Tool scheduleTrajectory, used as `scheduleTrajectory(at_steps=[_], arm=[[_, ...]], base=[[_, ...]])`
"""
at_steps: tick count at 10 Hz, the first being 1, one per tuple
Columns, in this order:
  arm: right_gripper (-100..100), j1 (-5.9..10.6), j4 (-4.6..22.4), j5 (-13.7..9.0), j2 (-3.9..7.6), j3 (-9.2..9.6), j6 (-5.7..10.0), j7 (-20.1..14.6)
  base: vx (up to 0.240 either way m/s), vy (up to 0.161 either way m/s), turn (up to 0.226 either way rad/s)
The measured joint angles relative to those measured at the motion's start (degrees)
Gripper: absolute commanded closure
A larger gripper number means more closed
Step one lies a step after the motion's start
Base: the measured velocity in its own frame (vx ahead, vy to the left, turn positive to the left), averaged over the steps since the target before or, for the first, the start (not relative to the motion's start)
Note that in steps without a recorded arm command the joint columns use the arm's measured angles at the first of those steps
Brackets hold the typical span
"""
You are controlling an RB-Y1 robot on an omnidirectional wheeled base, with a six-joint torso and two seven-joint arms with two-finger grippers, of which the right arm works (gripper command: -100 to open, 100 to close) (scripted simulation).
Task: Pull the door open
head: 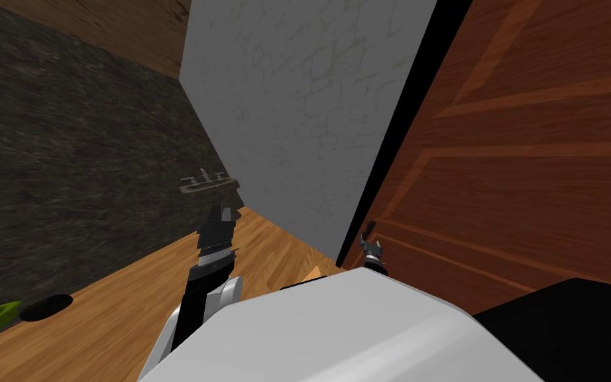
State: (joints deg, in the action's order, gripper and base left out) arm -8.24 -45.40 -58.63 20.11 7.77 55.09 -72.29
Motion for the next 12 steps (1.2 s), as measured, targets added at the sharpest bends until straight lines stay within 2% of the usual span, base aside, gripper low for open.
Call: scheduleTrajectory(at_steps=[2,5,6,12], arm=[[-100,-2.03,-0.92,-0.11,1.81,0.28,-0.01,-2.06],[-100,-3.20,0.45,0.10,3.69,1.10,0.40,-5.36],[100,-3.45,0.56,0.09,3.68,1.15,0.43,-5.59],[100,-3.17,0.38,0.15,3.58,1.20,0.42,-5.38]], base=[[0.131,-0.002,-0.006],[0.114,0.001,-0.022],[-0.021,0.014,0.036],[-0.027,0.002,0.008]])
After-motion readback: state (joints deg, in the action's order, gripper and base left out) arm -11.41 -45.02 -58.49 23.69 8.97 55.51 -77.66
